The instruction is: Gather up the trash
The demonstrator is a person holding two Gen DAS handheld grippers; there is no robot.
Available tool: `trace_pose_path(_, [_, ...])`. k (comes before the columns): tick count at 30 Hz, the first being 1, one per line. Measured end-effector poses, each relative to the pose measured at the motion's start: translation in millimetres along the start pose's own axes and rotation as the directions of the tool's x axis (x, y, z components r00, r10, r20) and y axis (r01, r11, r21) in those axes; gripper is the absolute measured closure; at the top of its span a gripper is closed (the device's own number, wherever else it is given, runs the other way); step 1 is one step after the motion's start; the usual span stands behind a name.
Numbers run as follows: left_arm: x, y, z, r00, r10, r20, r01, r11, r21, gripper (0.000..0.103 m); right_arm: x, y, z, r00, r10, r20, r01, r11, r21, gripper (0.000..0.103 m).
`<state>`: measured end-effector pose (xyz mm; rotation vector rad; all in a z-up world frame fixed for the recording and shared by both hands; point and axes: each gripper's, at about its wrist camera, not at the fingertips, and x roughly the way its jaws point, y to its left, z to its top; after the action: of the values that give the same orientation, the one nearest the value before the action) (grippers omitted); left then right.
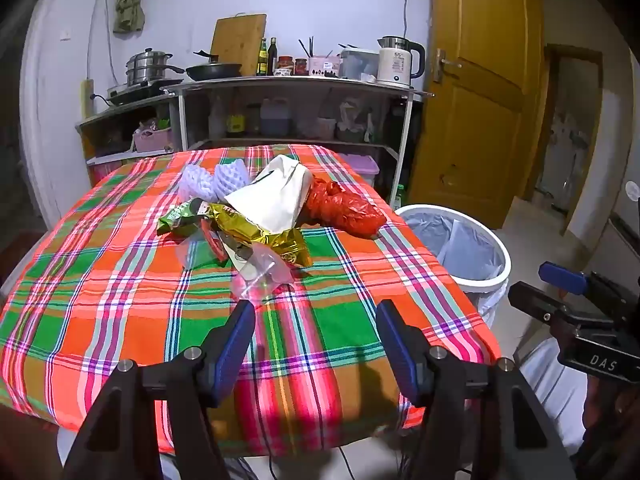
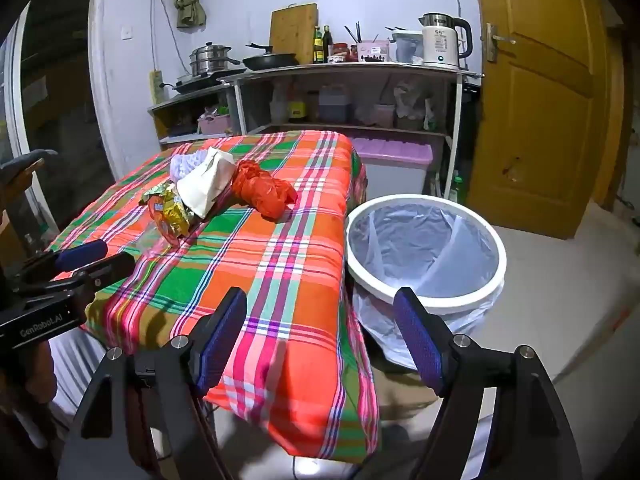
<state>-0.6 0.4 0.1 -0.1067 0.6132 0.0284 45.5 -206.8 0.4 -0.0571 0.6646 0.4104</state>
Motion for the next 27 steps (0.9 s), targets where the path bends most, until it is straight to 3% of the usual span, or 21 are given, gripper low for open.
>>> trace_pose_path(27, [1.0, -6.0, -1.5, 1.0, 0.006, -0.008, -0.006, 1.0, 0.02, 0.041, -4.9, 1.5, -0.4, 1.0, 0.001, 0.001, -0.001, 1.0, -0.007, 0.027])
